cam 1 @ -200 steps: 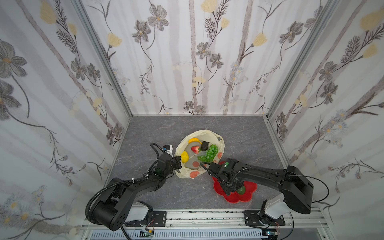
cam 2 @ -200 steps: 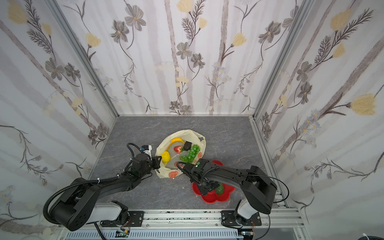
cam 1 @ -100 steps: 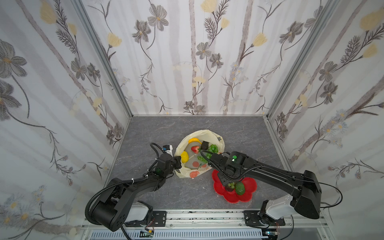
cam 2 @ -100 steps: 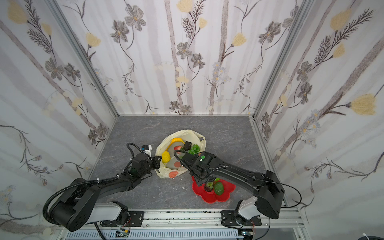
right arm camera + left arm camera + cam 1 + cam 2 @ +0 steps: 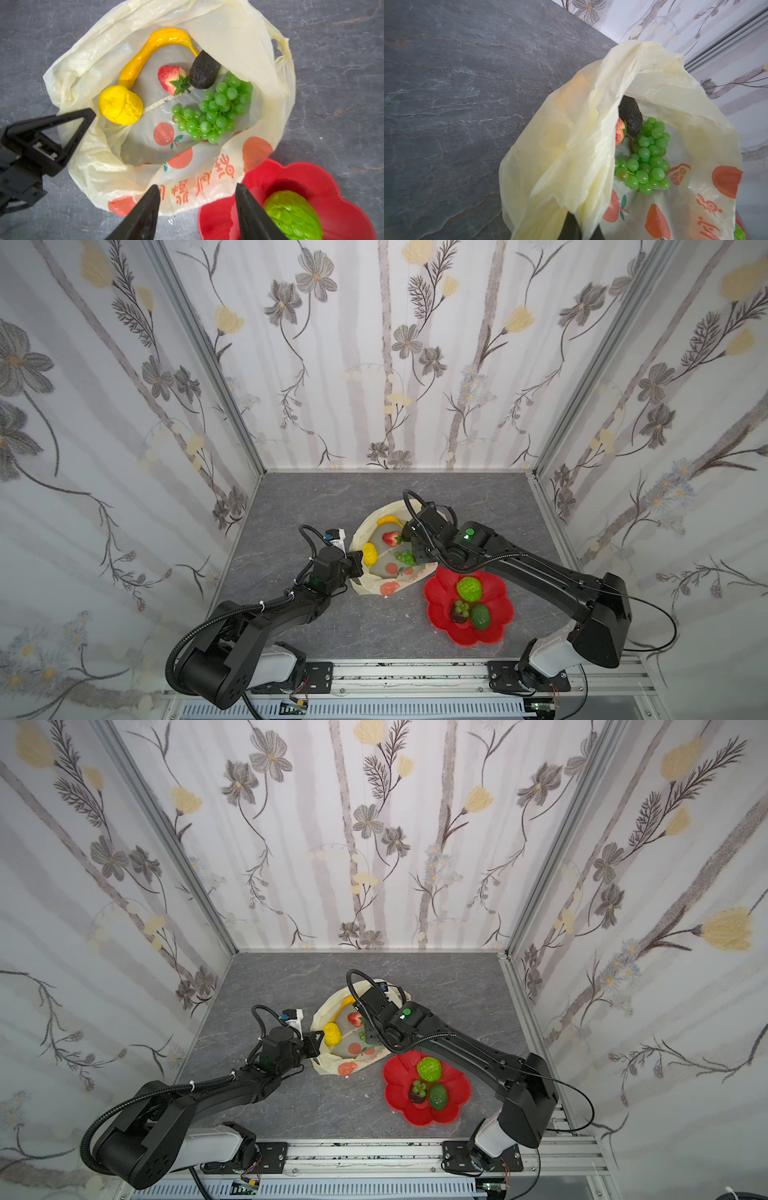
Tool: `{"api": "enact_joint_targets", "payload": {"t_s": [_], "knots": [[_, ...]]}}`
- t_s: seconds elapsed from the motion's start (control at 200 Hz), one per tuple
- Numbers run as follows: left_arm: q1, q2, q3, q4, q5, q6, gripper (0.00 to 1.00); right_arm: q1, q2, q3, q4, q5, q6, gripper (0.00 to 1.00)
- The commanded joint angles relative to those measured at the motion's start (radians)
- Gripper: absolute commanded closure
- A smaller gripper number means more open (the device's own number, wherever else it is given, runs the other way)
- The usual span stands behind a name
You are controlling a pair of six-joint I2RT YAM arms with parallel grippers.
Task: Take the fake fruits out of the plastic bag
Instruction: 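Move the right gripper back into the bag toward the dark fruit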
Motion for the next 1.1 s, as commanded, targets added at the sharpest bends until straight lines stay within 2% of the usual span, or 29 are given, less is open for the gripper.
{"api": "enact_joint_targets", "payload": {"t_s": [0.0, 0.325, 0.365, 0.59, 0.834, 1.094], "knots": [[0.000, -0.008, 0.001, 0.003, 0.001, 0.003, 1.00, -0.023, 0.061, 0.021, 0.146, -0.060, 0.003, 0.41], [0.001, -0.001, 0.002, 0.002, -0.004, 0.004, 1.00, -0.069, 0.256, 0.116, 0.218, -0.107, -0.036, 0.42], [0.001, -0.003, 0.002, 0.000, -0.006, 0.003, 1.00, -0.110, 0.276, 0.121, 0.229, -0.118, -0.038, 0.42], [0.000, -0.003, 0.002, 0.001, 0.005, -0.003, 1.00, -0.159, 0.411, 0.197, 0.234, -0.138, -0.055, 0.45], [0.000, 0.002, 0.001, 0.001, -0.002, -0.002, 1.00, -0.202, 0.504, 0.272, 0.209, -0.154, -0.069, 0.46], [0.000, 0.017, 0.005, 0.000, -0.004, -0.003, 1.00, -0.240, 0.557, 0.301, 0.201, -0.149, -0.084, 0.44]]}}
